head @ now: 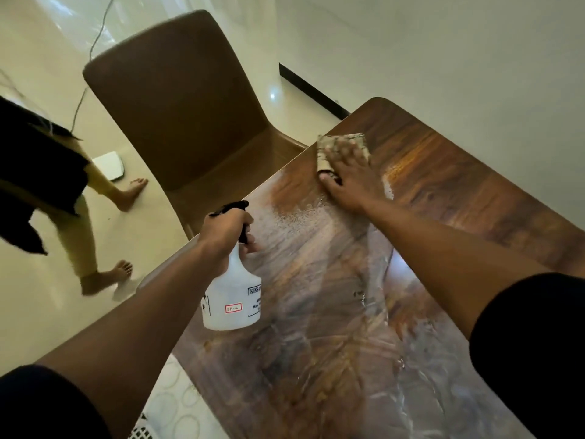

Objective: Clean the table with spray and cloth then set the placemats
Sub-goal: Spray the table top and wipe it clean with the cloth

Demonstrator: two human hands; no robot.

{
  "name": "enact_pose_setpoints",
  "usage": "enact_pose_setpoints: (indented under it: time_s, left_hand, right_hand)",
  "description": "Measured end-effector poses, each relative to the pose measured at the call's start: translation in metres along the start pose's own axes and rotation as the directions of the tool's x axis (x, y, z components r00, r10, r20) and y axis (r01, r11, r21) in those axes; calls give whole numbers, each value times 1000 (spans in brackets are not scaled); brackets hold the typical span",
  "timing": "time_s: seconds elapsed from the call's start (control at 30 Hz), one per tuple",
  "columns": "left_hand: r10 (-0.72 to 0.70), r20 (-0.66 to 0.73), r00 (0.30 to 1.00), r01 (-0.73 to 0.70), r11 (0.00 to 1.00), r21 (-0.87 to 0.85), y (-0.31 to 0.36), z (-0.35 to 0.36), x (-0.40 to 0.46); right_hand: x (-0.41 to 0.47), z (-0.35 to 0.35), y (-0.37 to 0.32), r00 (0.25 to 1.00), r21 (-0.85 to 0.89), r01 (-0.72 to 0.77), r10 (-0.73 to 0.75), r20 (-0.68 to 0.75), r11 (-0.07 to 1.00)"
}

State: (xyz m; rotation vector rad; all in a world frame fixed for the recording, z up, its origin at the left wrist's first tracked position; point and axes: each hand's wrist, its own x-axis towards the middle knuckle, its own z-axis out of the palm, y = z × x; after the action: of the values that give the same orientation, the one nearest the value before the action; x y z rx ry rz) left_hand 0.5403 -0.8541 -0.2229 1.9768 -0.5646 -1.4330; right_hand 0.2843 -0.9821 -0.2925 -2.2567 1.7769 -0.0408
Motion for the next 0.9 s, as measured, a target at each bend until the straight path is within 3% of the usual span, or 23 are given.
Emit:
enact_pose_setpoints:
  time_s: [0.07,0.17,0.3,0.4,0.5,0.57,0.63,0.73,0.9]
  left_hand:
    - [21,-19,1000,-20,1000,18,-1,-5,4]
    - [50,-45,998,-48,998,32,-3,-6,7]
    - [44,-16,999,-44,999,-24,-4,-8,7]
    - [31,-8,999,-31,997,-69,-4,-4,2]
    - [29,5,1000,-28,997,-65,-7,1,-1]
    - [28,28,999,-27,998,-57,-10,4,-1]
    - [27,65,998,-23,998,-61,-12,6,-1]
    - [28,103,994,-23,999,-46,-12,6,3]
    - [20,84,996,-15,998,-59,-13,8,4]
  right_hand:
    - [8,1,-5,995,19,-97,97,0,995]
    - [5,4,-35,994,20,-105,105,-2,994]
    - [-22,23,-89,989,-20,138,-136,49,990]
    - [-46,34,-112,932,-26,359,-357,72,933]
    - [-41,29,-101,899,-31,430,-425,106,902]
    - [-26,19,-86,931,-46,353,-347,115,934]
    - [-5,7,-63,984,-45,161,-158,80,986]
    - [16,0,-32,997,-11,-66,67,43,998]
    - [0,9,-56,996,-3,-88,88,7,996]
